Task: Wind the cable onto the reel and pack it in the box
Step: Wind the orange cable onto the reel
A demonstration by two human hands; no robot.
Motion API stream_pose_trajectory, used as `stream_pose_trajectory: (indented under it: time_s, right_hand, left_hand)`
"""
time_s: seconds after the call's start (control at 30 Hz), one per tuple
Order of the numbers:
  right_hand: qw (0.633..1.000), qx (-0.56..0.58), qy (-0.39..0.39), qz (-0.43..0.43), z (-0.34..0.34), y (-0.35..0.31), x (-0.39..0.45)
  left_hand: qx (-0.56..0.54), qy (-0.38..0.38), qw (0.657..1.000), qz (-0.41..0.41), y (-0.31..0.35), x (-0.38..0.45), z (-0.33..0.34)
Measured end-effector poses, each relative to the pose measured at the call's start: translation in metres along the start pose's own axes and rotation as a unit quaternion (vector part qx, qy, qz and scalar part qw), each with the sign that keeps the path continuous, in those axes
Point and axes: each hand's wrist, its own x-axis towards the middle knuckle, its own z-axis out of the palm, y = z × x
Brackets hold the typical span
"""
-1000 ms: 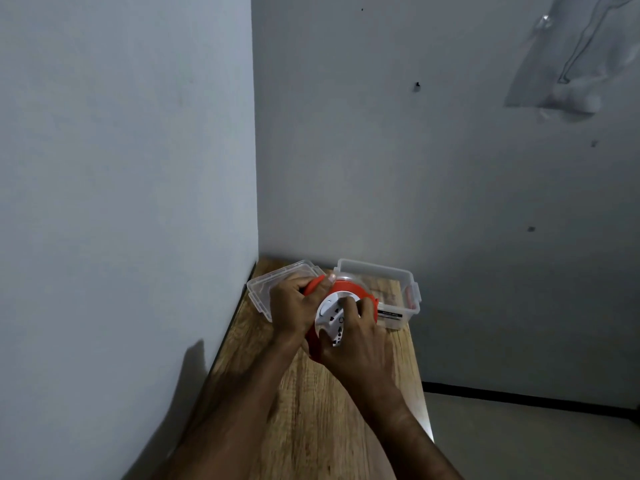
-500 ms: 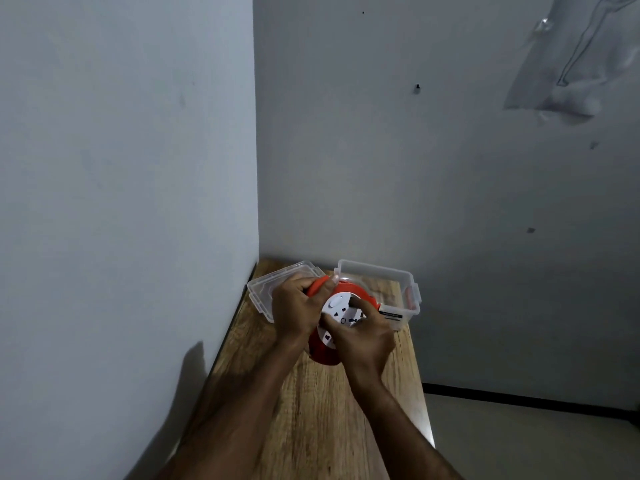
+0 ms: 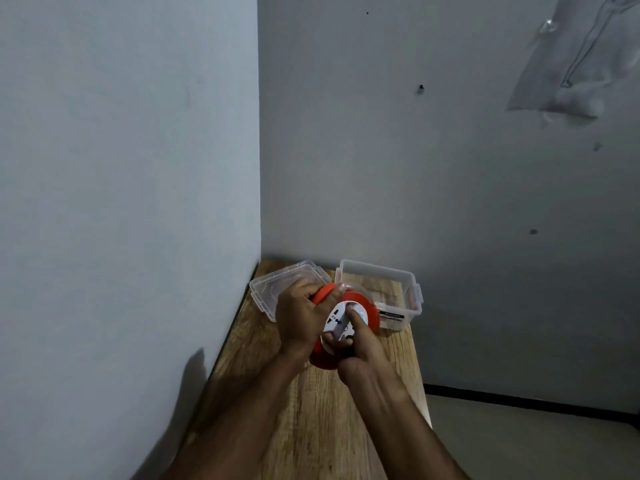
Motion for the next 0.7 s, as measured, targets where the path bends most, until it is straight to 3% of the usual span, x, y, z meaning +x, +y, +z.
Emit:
stream_pose_trajectory:
  time_s: [0.07, 0.1, 0.13, 0.17, 0.23, 0.27, 0.3, 0.33, 0.43, 0.57, 0.7]
  right_hand:
    - [0.997, -0.062, -0.016, -0.050, -0.006, -0.002, -0.006]
    - [0.984, -0.126, -0.003, -0.123, -0.012, 0.000, -0.004]
    - [0.950, -0.212, 0.020, -0.229, -0.018, 0.003, -0.003]
    - [0.878, -0.316, 0.044, -0.356, -0.024, 0.006, 0.000]
    - [0.667, -0.478, 0.063, -0.568, -0.035, 0.011, 0.008]
    - [0.573, -0.528, 0.058, -0.624, -0.037, 0.012, 0.010]
    - [0.503, -0.569, 0.059, -0.647, -0.037, 0.013, 0.014]
    - [0.461, -0.601, 0.068, -0.650, -0.036, 0.013, 0.016]
    - [0.445, -0.655, 0.075, -0.606, -0.034, 0.011, 0.021]
    - [0.482, -0.696, 0.031, -0.532, -0.034, 0.004, 0.019]
    - [0.528, -0.641, 0.024, -0.557, -0.031, 0.004, 0.022]
  left_hand:
    - [-0.024, 0.006, 0.999, -0.041, 0.001, 0.001, -0.002]
    - [-0.034, 0.011, 0.997, -0.070, 0.001, 0.002, -0.002]
    - [-0.039, 0.015, 0.995, -0.093, 0.001, 0.003, -0.002]
    - [-0.039, 0.016, 0.994, -0.105, 0.001, 0.005, -0.001]
    - [-0.041, 0.013, 0.994, -0.104, 0.001, 0.007, -0.001]
    - [-0.042, 0.010, 0.994, -0.101, 0.003, 0.008, 0.000]
    - [-0.042, 0.009, 0.994, -0.098, 0.004, 0.008, 0.000]
    - [-0.040, 0.009, 0.995, -0.092, 0.005, 0.009, 0.000]
    - [-0.038, 0.004, 0.996, -0.079, 0.008, 0.008, 0.000]
    - [-0.038, -0.011, 0.997, -0.072, 0.006, 0.009, -0.004]
    - [-0.036, -0.018, 0.998, -0.053, 0.001, 0.009, -0.003]
